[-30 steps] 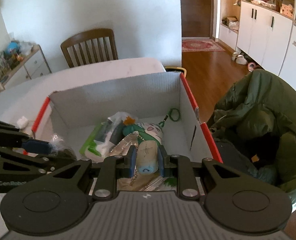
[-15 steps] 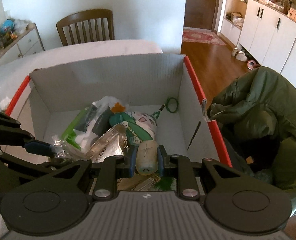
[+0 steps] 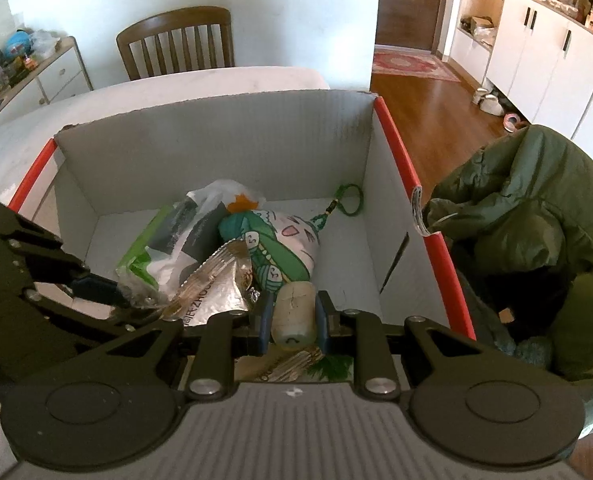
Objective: Organize objects
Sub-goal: 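Carry the white toy and dark bag into the shoebox and open both tools, then withdraw both open tools from the shoebox back over the table items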
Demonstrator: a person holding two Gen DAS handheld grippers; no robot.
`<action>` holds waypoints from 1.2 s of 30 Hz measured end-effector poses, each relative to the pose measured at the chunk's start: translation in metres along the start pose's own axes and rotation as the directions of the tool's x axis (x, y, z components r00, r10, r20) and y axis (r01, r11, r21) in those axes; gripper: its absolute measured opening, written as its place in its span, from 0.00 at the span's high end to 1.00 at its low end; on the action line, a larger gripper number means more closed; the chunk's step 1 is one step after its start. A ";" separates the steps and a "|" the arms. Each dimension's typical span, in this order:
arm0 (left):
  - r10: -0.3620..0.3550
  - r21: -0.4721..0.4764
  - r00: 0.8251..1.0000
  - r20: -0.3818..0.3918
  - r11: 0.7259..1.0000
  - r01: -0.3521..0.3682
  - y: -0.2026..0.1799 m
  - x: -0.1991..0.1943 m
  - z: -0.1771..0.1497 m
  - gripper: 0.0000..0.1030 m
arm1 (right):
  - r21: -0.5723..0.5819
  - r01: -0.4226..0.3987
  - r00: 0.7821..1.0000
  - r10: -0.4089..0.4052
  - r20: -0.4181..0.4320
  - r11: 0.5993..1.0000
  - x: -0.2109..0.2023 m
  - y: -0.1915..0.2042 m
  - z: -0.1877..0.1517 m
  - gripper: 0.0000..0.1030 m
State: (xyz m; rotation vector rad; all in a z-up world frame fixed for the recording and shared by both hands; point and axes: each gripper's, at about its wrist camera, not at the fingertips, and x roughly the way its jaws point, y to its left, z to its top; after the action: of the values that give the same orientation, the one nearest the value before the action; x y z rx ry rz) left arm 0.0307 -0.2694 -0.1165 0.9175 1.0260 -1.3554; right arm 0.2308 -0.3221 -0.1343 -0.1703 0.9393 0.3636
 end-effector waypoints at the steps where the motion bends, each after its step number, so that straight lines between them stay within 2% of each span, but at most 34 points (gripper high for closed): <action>1: -0.003 -0.003 1.000 -0.001 1.000 0.003 0.001 0.001 0.000 0.68 | 0.002 -0.004 1.000 0.004 0.003 1.000 -0.001 0.000 0.000 0.78; 11: -0.022 -0.052 1.000 0.006 0.998 0.022 0.009 0.002 -0.003 0.65 | 0.021 -0.047 0.998 0.046 0.046 0.999 -0.023 -0.006 0.003 0.78; 12: -0.021 -0.054 1.000 0.006 0.998 0.021 0.010 0.002 -0.004 0.63 | 0.023 -0.053 0.997 0.052 0.050 0.998 -0.026 -0.007 0.003 0.78; 14: -0.017 -0.060 1.000 0.016 0.998 0.018 0.011 -0.001 -0.007 0.51 | 0.027 -0.067 0.996 0.065 0.061 0.997 -0.032 -0.008 0.004 0.74; 16: -0.010 -0.063 0.999 0.035 0.998 0.012 0.010 -0.006 -0.007 0.44 | 0.035 -0.075 0.995 0.072 0.074 0.997 -0.037 -0.010 0.004 0.70; 24: -0.012 -0.088 0.994 0.105 0.996 0.021 0.012 -0.030 -0.012 0.39 | 0.066 -0.111 0.990 0.104 0.100 0.992 -0.058 -0.011 0.005 0.70; 25: -0.016 -0.093 0.993 0.118 0.995 0.028 0.014 -0.037 -0.015 0.38 | 0.069 -0.115 0.989 0.108 0.103 0.991 -0.060 -0.011 0.005 0.69; 28: -0.034 -0.117 0.987 0.157 0.992 0.053 0.017 -0.051 -0.019 0.37 | 0.070 -0.119 0.987 0.110 0.119 0.990 -0.070 -0.008 0.005 0.51; 36: -0.048 -0.141 0.966 0.255 0.986 0.086 0.017 -0.079 -0.030 0.29 | 0.061 -0.131 0.980 0.120 0.160 0.990 -0.094 0.000 0.003 0.49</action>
State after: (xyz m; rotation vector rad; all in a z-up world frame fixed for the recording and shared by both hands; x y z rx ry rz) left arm 0.0503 -0.2157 -0.0518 0.5853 0.9555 -1.3894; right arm 0.1828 -0.3425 -0.0562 -0.0169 0.8089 0.4529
